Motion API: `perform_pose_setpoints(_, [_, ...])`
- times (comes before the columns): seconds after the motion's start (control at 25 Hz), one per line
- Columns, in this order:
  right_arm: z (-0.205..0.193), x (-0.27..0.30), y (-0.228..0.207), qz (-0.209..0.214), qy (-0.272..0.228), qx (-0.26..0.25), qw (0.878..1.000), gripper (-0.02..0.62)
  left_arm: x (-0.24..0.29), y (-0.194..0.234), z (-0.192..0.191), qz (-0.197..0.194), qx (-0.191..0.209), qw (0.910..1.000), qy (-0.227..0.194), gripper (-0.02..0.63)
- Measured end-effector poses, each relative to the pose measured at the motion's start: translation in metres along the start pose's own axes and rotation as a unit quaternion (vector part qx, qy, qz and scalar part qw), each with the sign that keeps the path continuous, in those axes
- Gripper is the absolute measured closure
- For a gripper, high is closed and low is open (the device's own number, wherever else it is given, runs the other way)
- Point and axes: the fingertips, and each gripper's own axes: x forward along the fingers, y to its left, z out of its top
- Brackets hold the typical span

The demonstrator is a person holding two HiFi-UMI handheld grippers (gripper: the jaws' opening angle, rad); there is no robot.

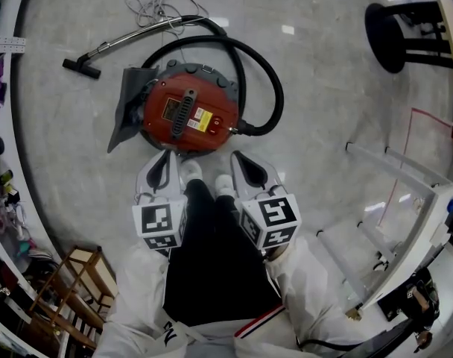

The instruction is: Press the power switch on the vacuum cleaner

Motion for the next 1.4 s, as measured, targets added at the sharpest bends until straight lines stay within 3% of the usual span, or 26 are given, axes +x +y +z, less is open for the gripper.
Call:
perform_pose_setpoints(1.0, [-0.008,0.051,-0.003,0.018,0.022,-0.009,1.000,0.595,0.027,0.016,-0.028,0.004,-0.014,0.9995,0.029,0.606])
perform_pose_setpoints(1.4, [-0.026,0.084,-0.025,-0.006,0.045,-0.040,0.998,0.595,0.024,0.014,-0.031,0.000,-0.023,0.9994,0.027,0.606])
